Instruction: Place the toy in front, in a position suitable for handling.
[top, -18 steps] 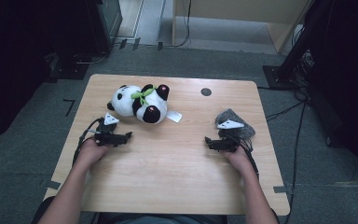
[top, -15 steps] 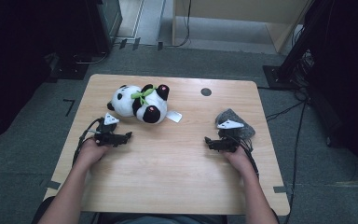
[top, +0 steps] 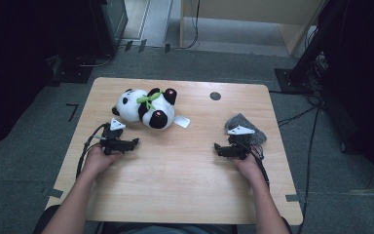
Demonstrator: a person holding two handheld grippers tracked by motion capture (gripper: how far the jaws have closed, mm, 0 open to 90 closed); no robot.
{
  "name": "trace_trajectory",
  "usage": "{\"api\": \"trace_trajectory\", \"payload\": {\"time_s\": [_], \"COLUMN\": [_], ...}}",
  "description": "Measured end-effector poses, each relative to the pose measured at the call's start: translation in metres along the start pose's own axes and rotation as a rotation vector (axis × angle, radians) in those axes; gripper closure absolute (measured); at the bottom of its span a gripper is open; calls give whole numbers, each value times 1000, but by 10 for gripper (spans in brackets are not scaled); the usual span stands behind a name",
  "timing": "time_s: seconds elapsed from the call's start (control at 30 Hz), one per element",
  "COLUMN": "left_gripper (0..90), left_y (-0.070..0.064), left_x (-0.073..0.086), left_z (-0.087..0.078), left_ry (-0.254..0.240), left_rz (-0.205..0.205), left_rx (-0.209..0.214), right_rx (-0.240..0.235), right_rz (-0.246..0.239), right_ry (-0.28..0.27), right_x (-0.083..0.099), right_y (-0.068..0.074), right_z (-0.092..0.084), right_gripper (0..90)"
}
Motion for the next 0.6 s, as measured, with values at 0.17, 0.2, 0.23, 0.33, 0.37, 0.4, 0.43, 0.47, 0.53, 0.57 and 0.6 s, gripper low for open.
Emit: {"api": "trace_trajectory", "payload": {"time_s": [0.17,0.2,0.23,0.33,0.37,0.4,0.43,0.47,0.53,0.57,0.6], "left_gripper": [126,125,124,123,123,122,122,122,122,123,123], "left_y": [0,0,0,-1,-1,-1,-1,-1,0,0,0], "left_x": [0,0,0,0,0,0,0,0,-1,-1,-2], "left_z": [0,0,0,0,0,0,0,0,1,1,1], "left_ry": [0,1,1,2,2,2,2,2,2,2,10], "left_rz": [-3,-6,-7,-12,-14,-15,-15,-15,-11,-8,-12], "left_rx": [-3,-6,-8,-13,-16,-18,-18,-18,-16,-12,-12], "right_rx": [18,20,21,23,23,27,30,31,33,33,34], "right_rz": [13,13,16,17,15,20,23,22,24,24,24], "right_ry": [1,1,1,2,3,2,3,4,4,4,4], "right_x": [1,1,1,1,1,1,1,1,1,1,1], "right_y": [-1,-1,-1,-1,-1,-1,0,0,0,0,0], "right_z": [-1,0,0,0,0,0,0,0,0,0,0], "right_gripper": [98,94,93,91,90,87,84,82,81,81,81]}}
Point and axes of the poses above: each handheld gripper's, and its own axes: z roughly forward along the jaws, x roughly out of its underside, y roughly to its left, the point moved 9 cm from there along z, roughly forward along the jaws, and after that the axes turned 5 degrees about -y, right-handed, at the moved point
